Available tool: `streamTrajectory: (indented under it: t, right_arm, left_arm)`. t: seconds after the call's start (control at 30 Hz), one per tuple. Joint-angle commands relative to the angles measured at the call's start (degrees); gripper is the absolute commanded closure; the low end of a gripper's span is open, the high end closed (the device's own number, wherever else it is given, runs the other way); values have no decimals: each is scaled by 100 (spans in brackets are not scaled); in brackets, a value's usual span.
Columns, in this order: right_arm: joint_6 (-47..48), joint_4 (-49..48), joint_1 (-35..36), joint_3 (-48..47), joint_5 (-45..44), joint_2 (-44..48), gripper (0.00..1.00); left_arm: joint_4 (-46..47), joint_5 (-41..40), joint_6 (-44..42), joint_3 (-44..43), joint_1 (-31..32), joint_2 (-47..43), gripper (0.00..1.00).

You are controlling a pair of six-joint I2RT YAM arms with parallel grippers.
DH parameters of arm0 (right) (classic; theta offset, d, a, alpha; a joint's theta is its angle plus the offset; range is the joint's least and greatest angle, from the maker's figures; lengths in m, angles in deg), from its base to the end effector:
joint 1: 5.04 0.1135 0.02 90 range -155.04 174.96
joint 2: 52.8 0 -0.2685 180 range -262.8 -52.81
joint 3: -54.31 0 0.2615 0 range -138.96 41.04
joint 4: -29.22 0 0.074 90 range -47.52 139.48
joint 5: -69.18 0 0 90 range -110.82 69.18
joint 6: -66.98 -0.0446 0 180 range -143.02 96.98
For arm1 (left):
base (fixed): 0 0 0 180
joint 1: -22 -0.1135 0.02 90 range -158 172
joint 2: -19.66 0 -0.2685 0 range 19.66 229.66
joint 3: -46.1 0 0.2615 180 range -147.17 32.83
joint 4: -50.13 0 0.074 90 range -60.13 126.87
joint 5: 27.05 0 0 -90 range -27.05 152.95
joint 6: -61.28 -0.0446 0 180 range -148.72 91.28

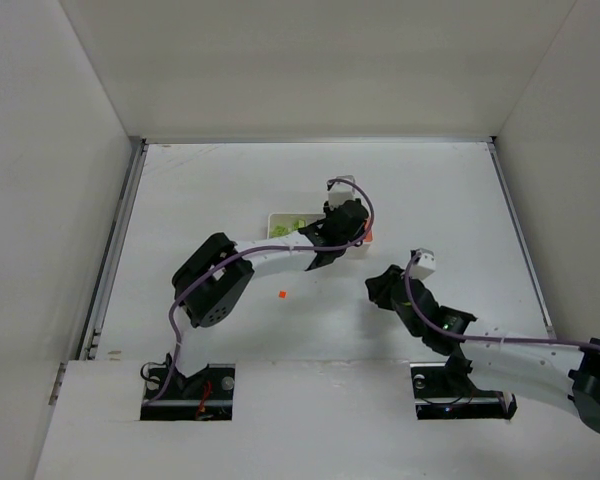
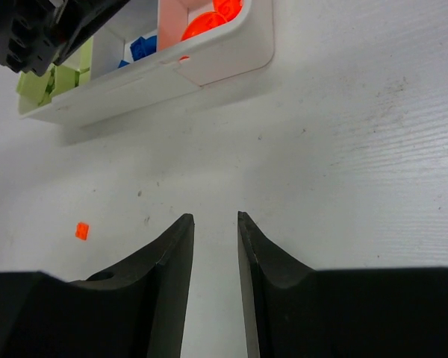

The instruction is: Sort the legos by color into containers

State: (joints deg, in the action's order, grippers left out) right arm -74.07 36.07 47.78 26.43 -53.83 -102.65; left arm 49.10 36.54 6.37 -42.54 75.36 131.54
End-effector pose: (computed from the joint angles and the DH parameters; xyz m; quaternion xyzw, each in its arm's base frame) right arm 0.1324 0.1343 0.1672 0.1318 0.8275 0.2334 0.4934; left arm 0.2930 -0.3606 0.2126 0.0074 0.8271 -0.2310 0.5124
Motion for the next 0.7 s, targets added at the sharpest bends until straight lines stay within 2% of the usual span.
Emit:
streamTrajectory:
  t: [0.0, 0.17, 0.33, 0.53, 0.67]
  right_arm:
    - [86, -123, -4, -24, -65, -51, 64]
    - [428, -465, 250, -375, 154, -788, 64]
    - [736, -896, 883, -1104, 190, -2115, 64]
    - [806, -1336, 1349, -2035, 208, -3564, 54]
    - [956, -1318, 1604, -2800, 208, -4330, 52]
  left_arm:
    - [289, 101, -99, -215, -15, -236, 63]
    - [534, 49, -99, 452, -67, -885, 63]
    - [710, -118, -29, 1619, -278, -1913, 63]
    - [737, -653, -55, 3333, -577, -3467, 63]
    - [562, -830, -11, 4292, -893, -4540, 63]
